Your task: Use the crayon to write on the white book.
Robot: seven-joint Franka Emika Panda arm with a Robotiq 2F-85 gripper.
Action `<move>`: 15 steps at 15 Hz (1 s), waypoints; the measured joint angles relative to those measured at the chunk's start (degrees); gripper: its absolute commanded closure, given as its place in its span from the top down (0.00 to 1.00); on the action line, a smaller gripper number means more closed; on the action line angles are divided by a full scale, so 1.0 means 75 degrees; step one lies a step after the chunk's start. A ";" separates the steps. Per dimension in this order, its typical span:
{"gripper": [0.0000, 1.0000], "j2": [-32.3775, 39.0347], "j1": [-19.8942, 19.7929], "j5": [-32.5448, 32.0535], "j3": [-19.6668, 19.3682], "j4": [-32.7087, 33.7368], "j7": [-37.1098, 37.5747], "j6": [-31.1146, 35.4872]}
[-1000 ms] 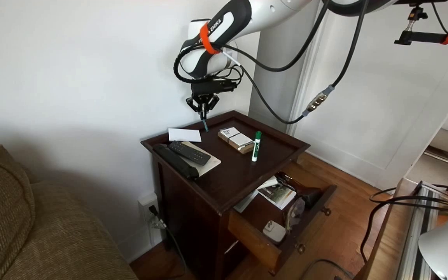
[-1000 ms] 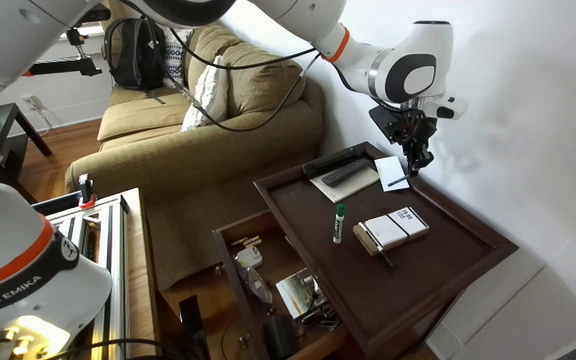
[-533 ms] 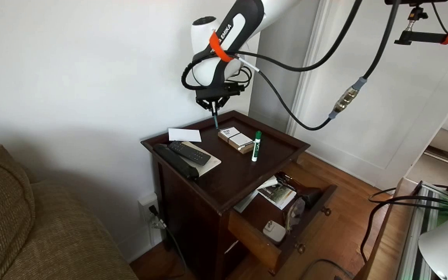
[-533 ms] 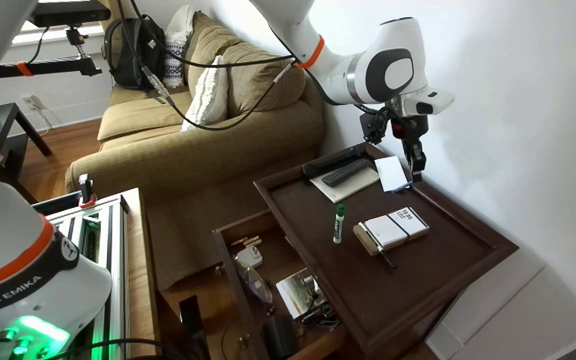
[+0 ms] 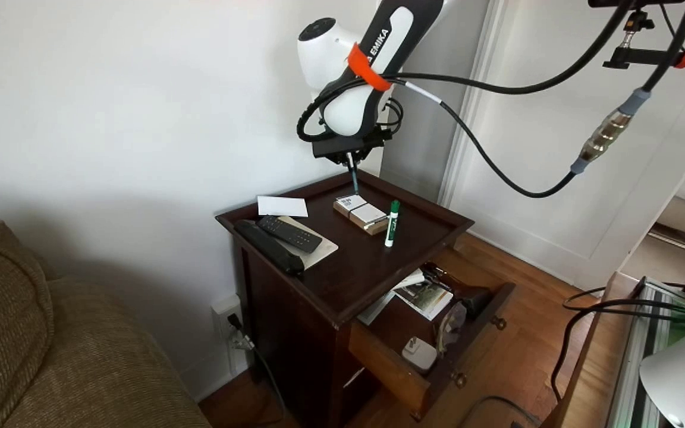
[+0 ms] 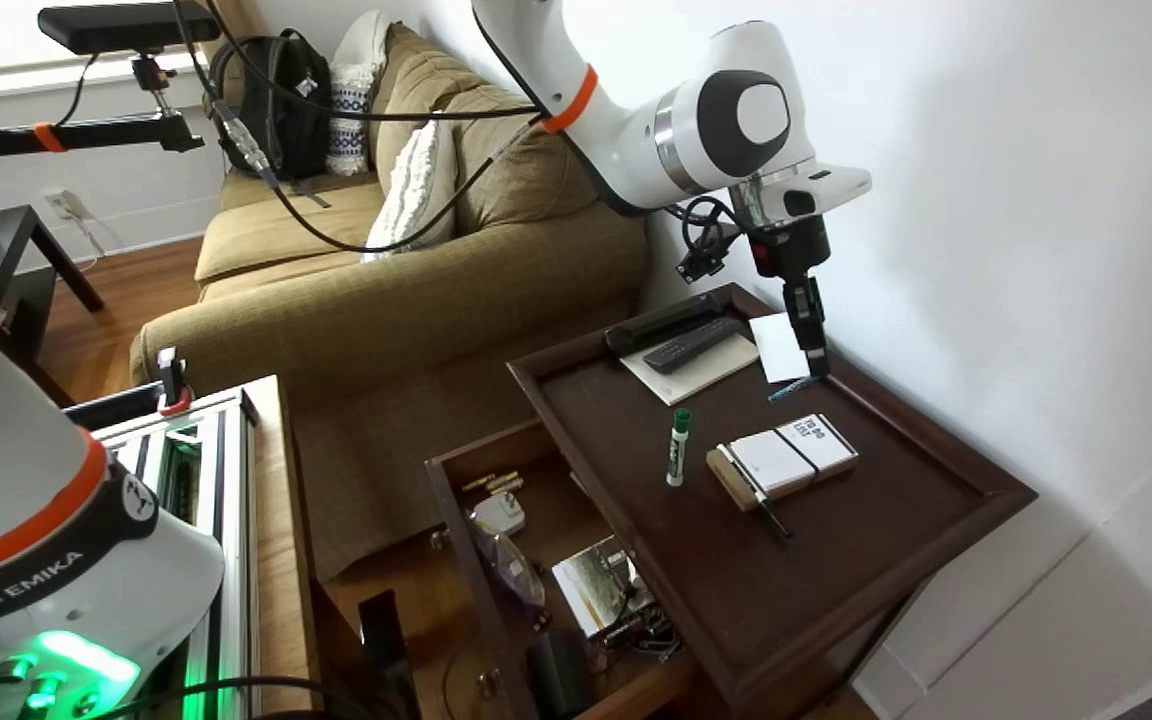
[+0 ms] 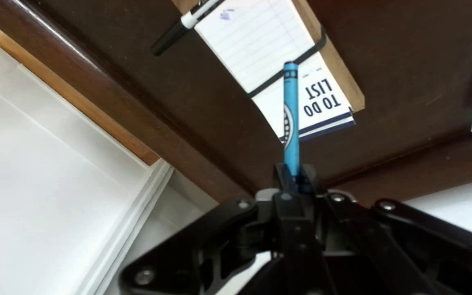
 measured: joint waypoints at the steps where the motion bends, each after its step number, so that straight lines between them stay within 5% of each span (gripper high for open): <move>1: 0.02 -0.0092 0.0053 -0.0139 -0.0005 -0.0166 0.0323 0.0000; 15: 0.02 -0.0601 -0.0023 -0.2359 -0.0118 -0.1414 0.3884 0.0012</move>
